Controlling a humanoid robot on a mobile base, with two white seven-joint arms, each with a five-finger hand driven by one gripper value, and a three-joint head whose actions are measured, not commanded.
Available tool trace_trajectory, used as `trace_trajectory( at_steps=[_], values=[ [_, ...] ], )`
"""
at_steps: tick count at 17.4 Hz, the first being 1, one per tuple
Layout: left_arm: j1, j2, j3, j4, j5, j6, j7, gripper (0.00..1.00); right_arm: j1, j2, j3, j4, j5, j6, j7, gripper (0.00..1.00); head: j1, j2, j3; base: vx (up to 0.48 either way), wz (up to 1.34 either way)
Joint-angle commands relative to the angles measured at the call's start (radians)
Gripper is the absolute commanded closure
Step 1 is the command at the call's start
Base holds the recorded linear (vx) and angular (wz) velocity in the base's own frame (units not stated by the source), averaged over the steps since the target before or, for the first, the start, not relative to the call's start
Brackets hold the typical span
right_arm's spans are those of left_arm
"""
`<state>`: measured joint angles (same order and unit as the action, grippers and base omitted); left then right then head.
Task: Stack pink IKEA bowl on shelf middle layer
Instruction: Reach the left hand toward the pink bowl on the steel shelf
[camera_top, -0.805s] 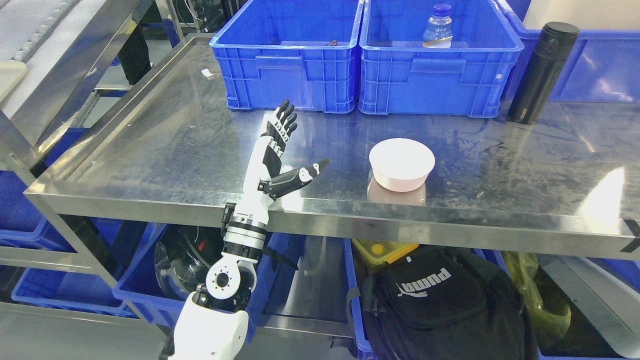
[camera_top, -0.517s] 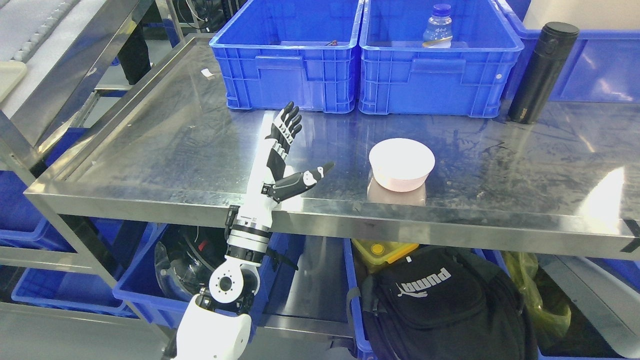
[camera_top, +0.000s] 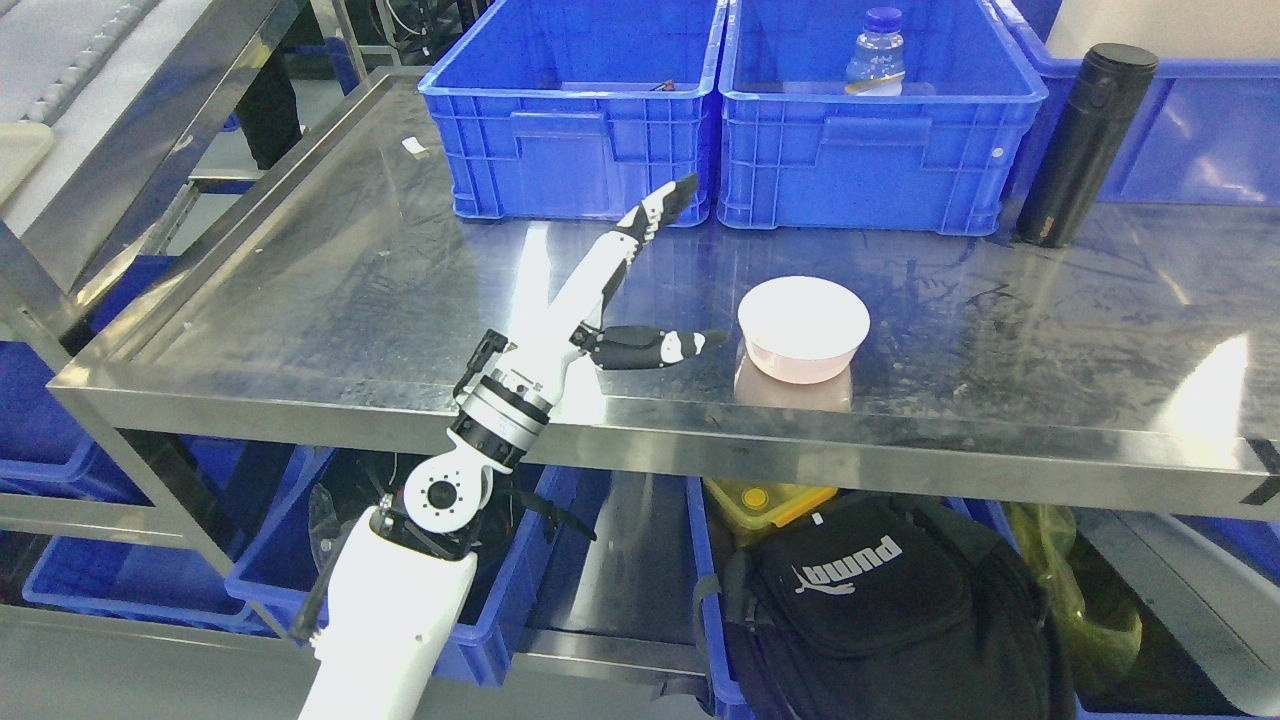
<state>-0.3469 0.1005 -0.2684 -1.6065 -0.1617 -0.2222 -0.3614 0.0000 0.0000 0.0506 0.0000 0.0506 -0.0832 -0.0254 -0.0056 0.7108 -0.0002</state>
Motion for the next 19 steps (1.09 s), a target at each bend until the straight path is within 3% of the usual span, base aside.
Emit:
trace_trajectory(
  at_steps=[1,4,7,8,11,14,19],
  values=[
    [-0.193,0.114,-0.103,0.000,-0.319,0.076,-0.189,0.00,0.021,-0.017,0.000,-0.017,0.000,0.000,-0.001,0.00,0.0000,0.000,0.000,0.000,0.00],
    [-0.280,0.104,-0.182,-0.007,-0.419,0.101,-0.255,0.04,0.021,-0.017,0.000,-0.017,0.000,0.000,-0.001,0.00,0.0000,0.000,0.000,0.000,0.00],
    [-0.330,0.044,-0.195,-0.007,-0.426,0.135,-0.465,0.00,0.021,-0.017,0.000,-0.017,0.000,0.000,-0.001,0.00,0.0000,0.000,0.000,0.000,0.00],
    [-0.339,0.010,-0.205,-0.007,-0.430,0.136,-0.476,0.02,0.021,-0.017,0.000,-0.017,0.000,0.000,-0.001,0.00,0.0000,0.000,0.000,0.000,0.00],
    [-0.412,0.002,-0.303,-0.007,-0.479,0.180,-0.485,0.07,0.021,-0.017,0.000,-0.017,0.000,0.000,-0.001,0.00,0.0000,0.000,0.000,0.000,0.00],
    [-0.472,-0.028,-0.382,-0.007,-0.516,0.335,-0.508,0.07,0.021,-0.017,0.000,-0.017,0.000,0.000,-0.001,0.00,0.0000,0.000,0.000,0.000,0.00],
    [-0.460,-0.042,-0.385,-0.001,-0.590,0.342,-0.593,0.23,0.021,-0.017,0.000,-0.017,0.000,0.000,-0.001,0.00,0.0000,0.000,0.000,0.000,0.00]
  ],
)
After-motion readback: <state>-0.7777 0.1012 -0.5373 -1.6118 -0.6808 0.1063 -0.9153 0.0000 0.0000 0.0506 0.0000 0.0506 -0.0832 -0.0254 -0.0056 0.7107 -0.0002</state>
